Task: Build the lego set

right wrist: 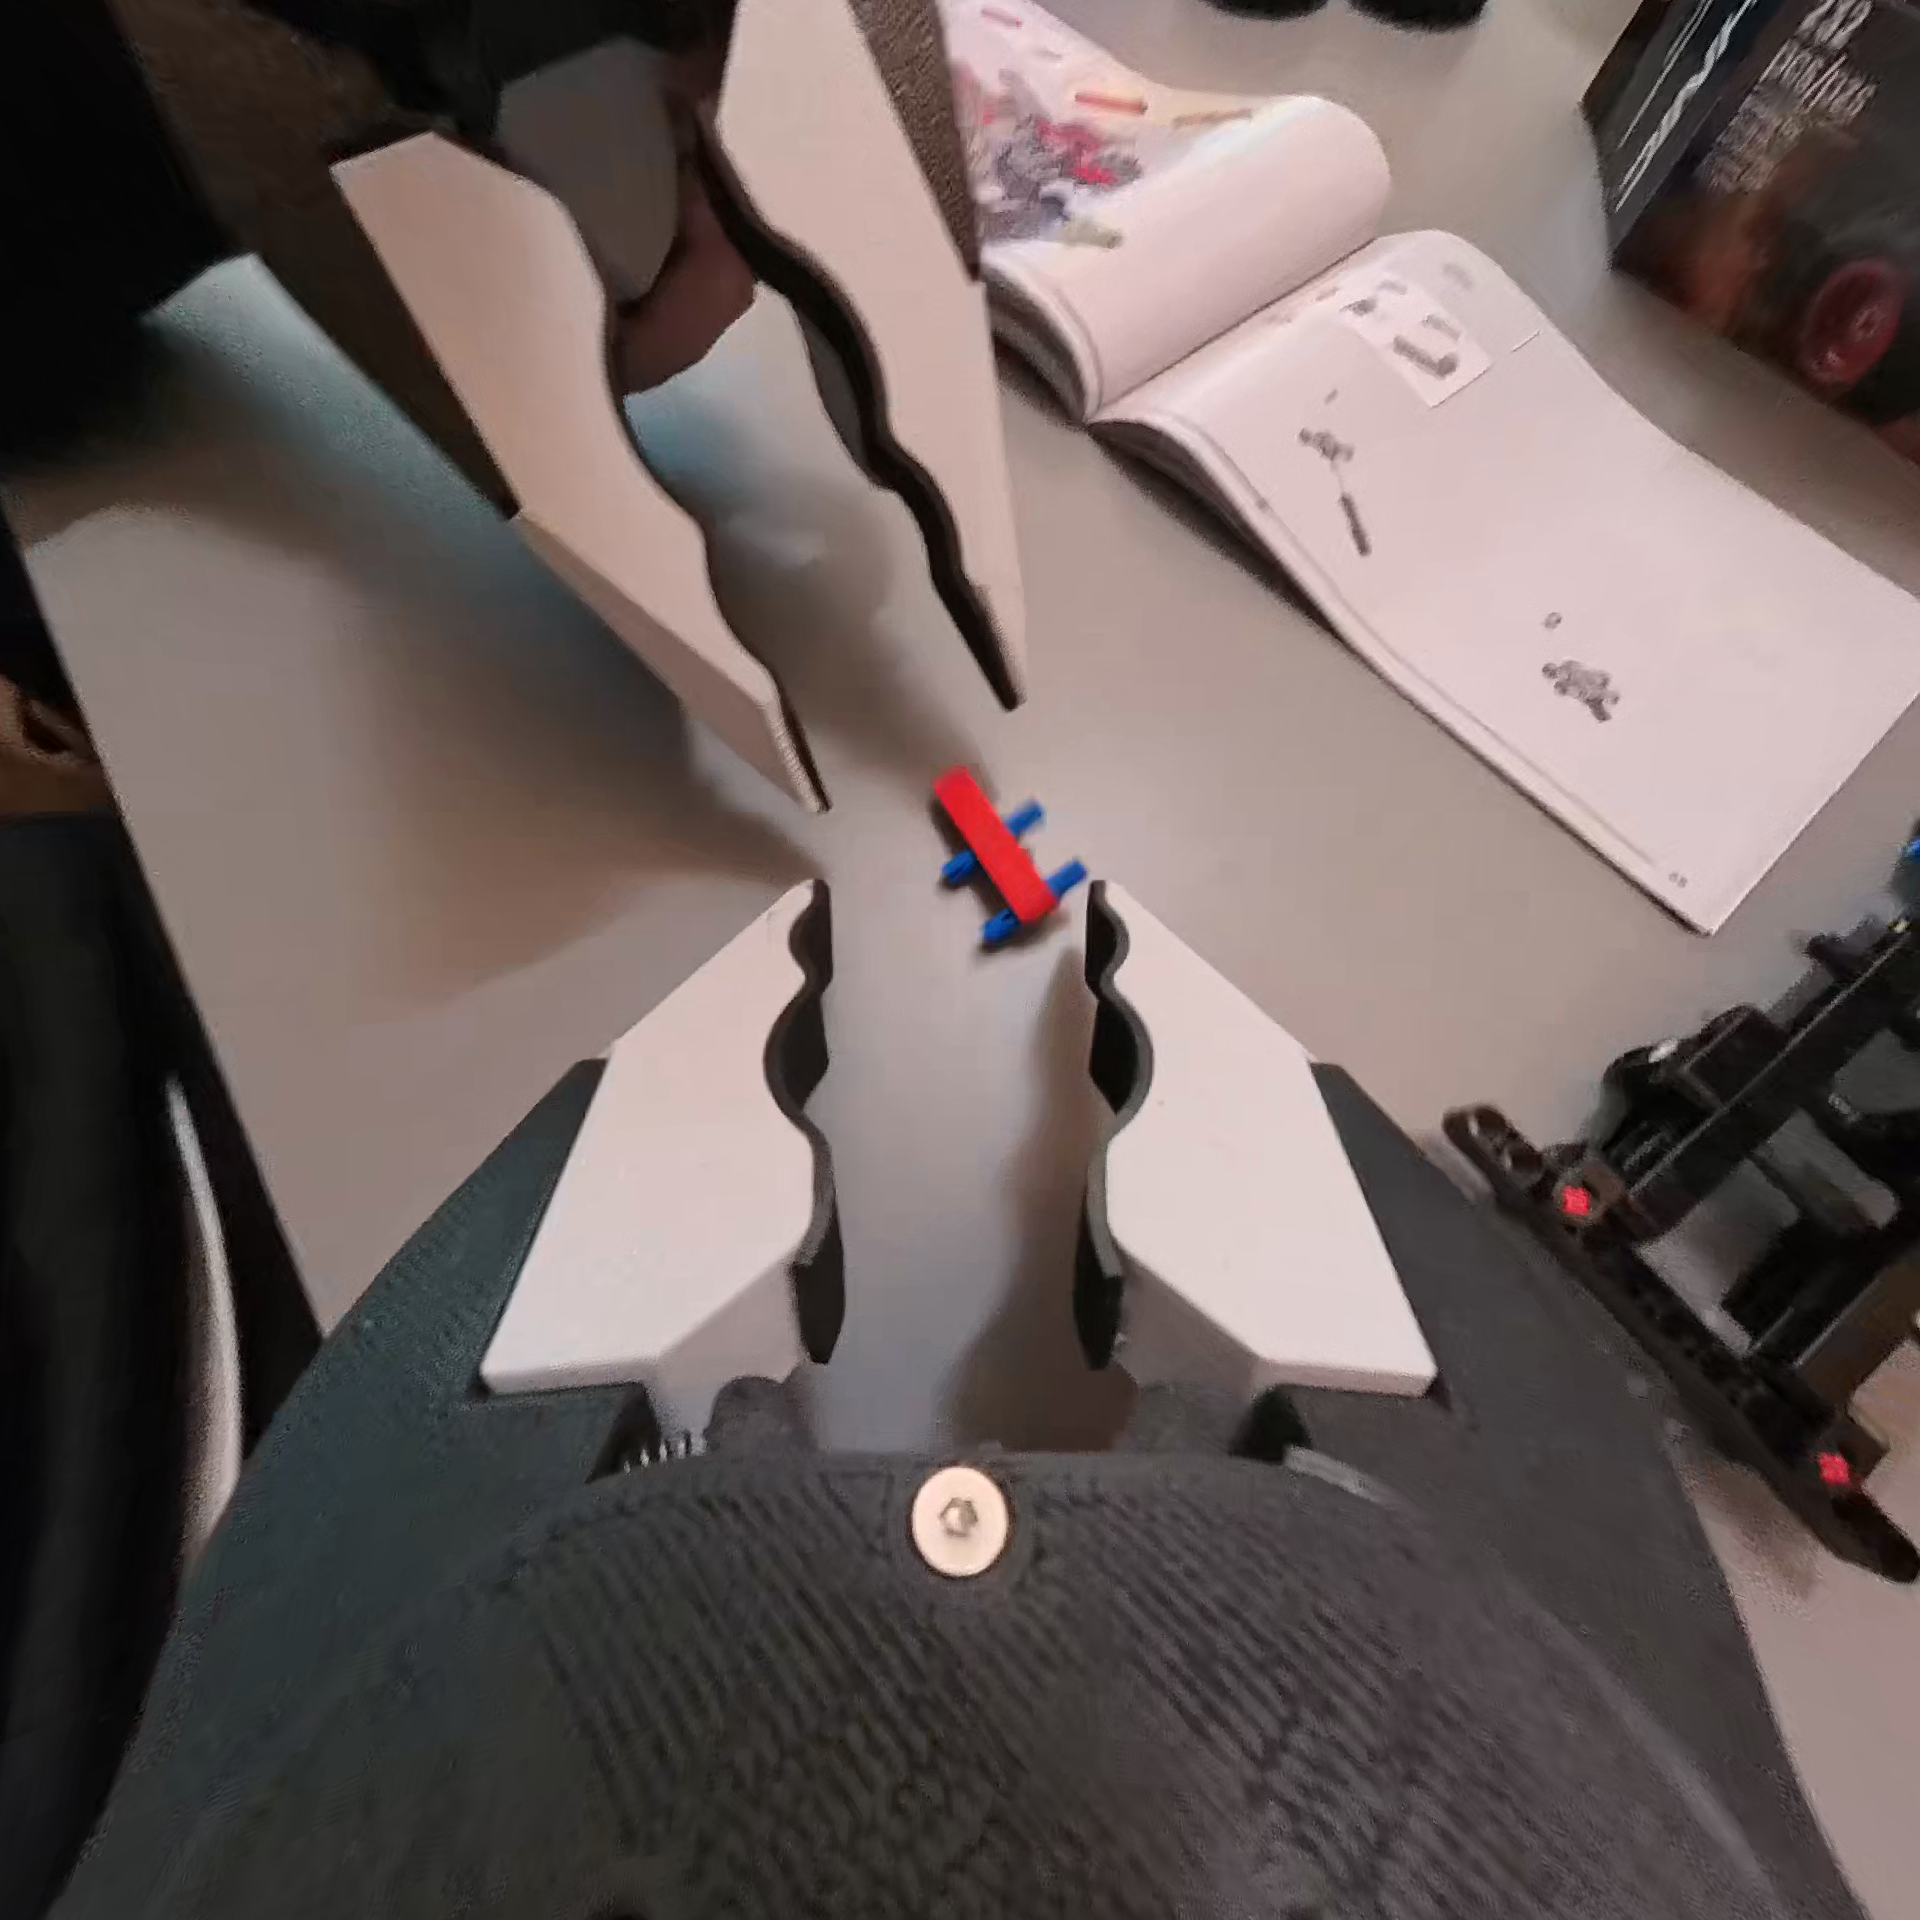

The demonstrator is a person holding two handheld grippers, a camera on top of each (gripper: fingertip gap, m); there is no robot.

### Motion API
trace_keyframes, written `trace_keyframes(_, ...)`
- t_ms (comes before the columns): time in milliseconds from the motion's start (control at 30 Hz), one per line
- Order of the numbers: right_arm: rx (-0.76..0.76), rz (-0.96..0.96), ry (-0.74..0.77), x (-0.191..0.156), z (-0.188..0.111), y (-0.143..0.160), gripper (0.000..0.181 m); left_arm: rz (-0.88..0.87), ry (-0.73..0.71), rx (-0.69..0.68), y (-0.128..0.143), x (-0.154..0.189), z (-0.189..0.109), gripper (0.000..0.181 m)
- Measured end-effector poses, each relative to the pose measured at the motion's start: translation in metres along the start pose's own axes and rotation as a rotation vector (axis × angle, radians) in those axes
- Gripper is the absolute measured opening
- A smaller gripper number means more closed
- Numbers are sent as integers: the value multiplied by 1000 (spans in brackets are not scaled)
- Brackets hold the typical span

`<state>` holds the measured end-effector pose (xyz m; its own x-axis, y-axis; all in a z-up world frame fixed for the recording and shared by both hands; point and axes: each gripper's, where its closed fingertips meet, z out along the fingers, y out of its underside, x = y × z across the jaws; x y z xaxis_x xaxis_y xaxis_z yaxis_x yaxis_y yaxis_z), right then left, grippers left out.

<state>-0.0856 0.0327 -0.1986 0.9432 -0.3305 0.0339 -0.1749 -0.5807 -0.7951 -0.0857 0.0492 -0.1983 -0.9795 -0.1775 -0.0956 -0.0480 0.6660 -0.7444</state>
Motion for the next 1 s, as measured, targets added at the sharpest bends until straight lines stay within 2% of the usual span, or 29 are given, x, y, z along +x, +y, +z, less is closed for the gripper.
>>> trace_keyframes(33,-17,7,-11,0,-5,6,48,8,20,-22,1,0,2,35)
trace_keyframes(100,-37,12,-4,5,-12,15,42,11,29,-62,3,-3,6,31)
trace_keyframes(233,-49,26,9,20,-14,21,38,-13,55,-123,9,-9,17,6)
trace_keyframes(300,-52,-3,9,27,-13,19,38,26,65,-104,6,-15,20,5)
trace_keyframes(367,-50,-20,-11,32,-11,16,38,38,-5,-116,8,-33,20,13)
trace_keyframes(400,-49,-20,-20,33,-10,14,38,28,-25,-124,9,-39,19,21)
trace_keyframes(533,-12,-26,-51,34,-9,6,35,-43,-71,-89,7,-45,5,25)
trace_keyframes(600,0,-14,-58,34,-9,5,34,-119,-132,-72,4,-47,-5,23)
trace_keyframes(633,1,-10,-60,34,-9,6,33,-156,-147,-55,1,-44,-8,17)
trace_keyframes(700,9,-15,-51,33,-10,7,32,-216,-79,-12,-8,-23,-5,11)
trace_keyframes(833,102,-43,26,45,-33,-6,30,-282,-59,-75,-1,-8,16,15)
trace_keyframes(933,184,-50,207,80,-64,-16,36,-313,-161,-94,5,-23,22,14)
trace_keyframes(1000,256,-89,327,100,-87,-21,39,-340,-164,-92,5,-25,22,13)
